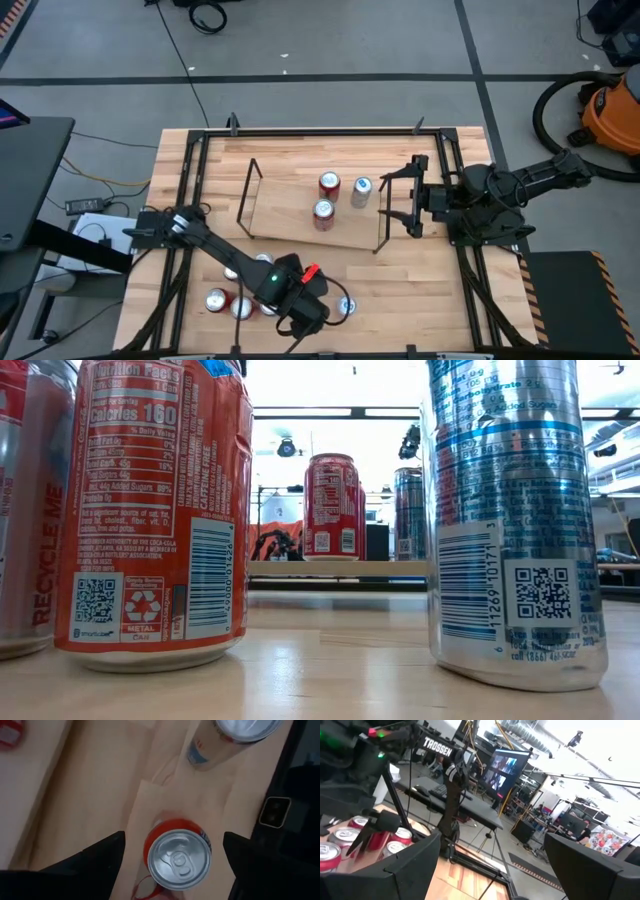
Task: Place canned beverage on shelf
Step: Put the right red soda can on the shelf
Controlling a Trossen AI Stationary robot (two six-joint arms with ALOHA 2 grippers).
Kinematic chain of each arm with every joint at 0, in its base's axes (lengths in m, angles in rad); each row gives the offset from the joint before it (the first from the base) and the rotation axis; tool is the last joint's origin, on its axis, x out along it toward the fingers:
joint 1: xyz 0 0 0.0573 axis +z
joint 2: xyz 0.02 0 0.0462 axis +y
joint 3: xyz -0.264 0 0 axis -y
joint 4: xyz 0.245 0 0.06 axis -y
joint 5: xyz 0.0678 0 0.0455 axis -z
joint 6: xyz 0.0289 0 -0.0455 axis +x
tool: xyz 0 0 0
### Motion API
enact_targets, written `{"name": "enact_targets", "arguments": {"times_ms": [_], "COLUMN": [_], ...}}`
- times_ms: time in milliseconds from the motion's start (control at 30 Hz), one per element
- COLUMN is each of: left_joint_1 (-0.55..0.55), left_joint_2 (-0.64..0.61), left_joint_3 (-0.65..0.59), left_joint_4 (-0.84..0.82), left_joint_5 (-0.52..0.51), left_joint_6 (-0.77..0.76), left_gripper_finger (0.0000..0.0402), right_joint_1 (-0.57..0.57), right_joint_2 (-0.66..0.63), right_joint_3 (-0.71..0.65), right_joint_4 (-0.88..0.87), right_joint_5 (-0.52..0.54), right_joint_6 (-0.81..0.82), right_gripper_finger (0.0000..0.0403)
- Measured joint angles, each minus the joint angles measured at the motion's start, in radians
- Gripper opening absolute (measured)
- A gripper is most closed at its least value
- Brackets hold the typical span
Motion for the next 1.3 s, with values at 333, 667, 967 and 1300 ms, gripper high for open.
{"name": "enact_targets", "arguments": {"times_ms": [333, 667, 967, 1300], "left_joint_1": [-0.024, -0.028, -0.026, -0.026], "left_joint_2": [0.017, 0.053, 0.08, 0.096], "left_joint_3": [-0.001, 0.0, -0.001, -0.001], "left_joint_4": [-0.006, -0.005, -0.013, -0.018], "left_joint_5": [0.043, 0.044, 0.053, 0.055], "left_joint_6": [0.02, 0.034, 0.054, 0.073], "left_gripper_finger": [0.0348, 0.0348, 0.0348, 0.0348], "right_joint_1": [-0.001, -0.001, -0.001, -0.001], "right_joint_2": [0.005, 0.005, 0.005, 0.005], "right_joint_3": [0.0, 0.0, 0.0, -0.001], "right_joint_4": [0.011, 0.016, 0.016, 0.015], "right_joint_5": [0.002, 0.003, 0.002, -0.009], "right_joint_6": [-0.007, -0.006, -0.006, -0.006], "right_gripper_finger": [0.0368, 0.0368, 0.0368, 0.0368]}}
